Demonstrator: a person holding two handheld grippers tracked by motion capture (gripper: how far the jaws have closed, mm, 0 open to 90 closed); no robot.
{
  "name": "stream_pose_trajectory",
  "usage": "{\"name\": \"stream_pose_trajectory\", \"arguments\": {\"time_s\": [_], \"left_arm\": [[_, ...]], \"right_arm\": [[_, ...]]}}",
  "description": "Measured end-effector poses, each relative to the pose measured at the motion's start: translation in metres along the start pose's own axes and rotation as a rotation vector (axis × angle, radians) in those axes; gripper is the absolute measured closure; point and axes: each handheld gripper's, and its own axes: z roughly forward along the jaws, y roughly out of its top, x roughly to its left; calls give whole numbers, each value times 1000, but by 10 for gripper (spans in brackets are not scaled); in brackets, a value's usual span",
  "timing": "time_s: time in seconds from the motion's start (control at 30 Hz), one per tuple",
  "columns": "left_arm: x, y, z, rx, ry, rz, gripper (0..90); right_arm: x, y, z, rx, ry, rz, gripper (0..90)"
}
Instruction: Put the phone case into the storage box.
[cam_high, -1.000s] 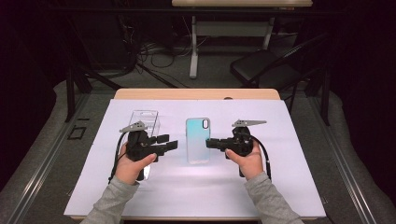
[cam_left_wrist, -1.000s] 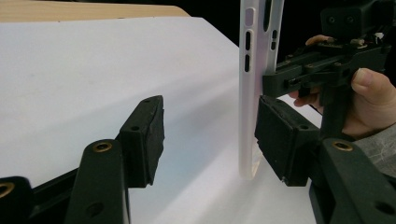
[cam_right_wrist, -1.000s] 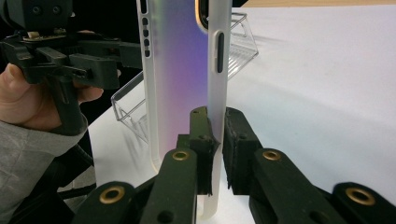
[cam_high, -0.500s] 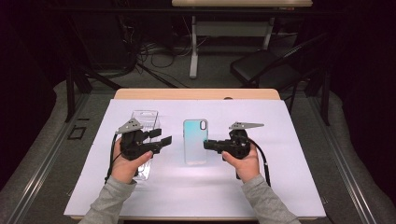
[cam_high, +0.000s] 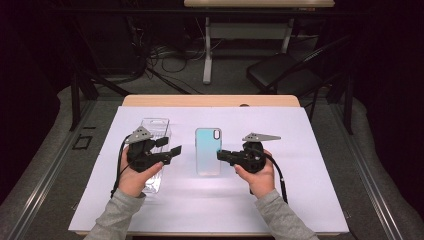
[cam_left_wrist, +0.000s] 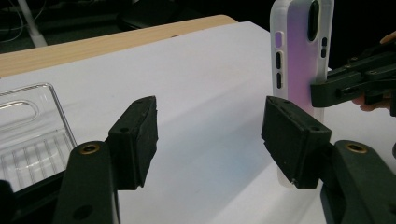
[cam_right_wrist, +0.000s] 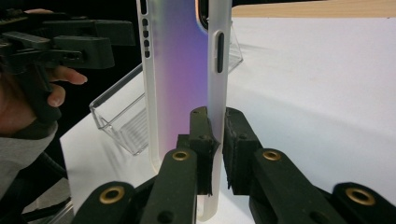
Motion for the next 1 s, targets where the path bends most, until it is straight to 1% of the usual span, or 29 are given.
{"name": "stream_pose_trajectory", "arguments": {"time_s": [0.03, 0.07, 0.1, 0.33, 0.43, 0.67, 0.73, 0.8, 1.0], "left_arm": [[0, 0, 0, 1, 4, 4, 366], [-1, 0, 0, 2, 9, 8, 366], [-1, 0, 0, 4, 13, 12, 365], [-3, 1, 0, 0, 34, 35, 363], [-4, 1, -1, -1, 38, 45, 363], [-7, 3, -2, -2, 74, 91, 363], [-9, 3, -3, -2, 86, 105, 363], [-10, 3, -3, 0, 86, 111, 363], [-13, 4, -2, 5, 100, 139, 364]], "right_arm": [[2, -1, 1, 0, -17, -9, 830], [2, -1, 1, 0, -17, -9, 830], [4, -2, 2, 1, -32, -20, 830], [8, -4, 5, 6, -60, -29, 830], [9, -5, 7, 17, -64, -35, 831], [12, -7, 10, 29, -76, -40, 830], [12, -7, 11, 27, -79, -49, 830], [13, -8, 12, 29, -82, -45, 830], [16, -9, 14, 44, -92, -63, 831]]}}
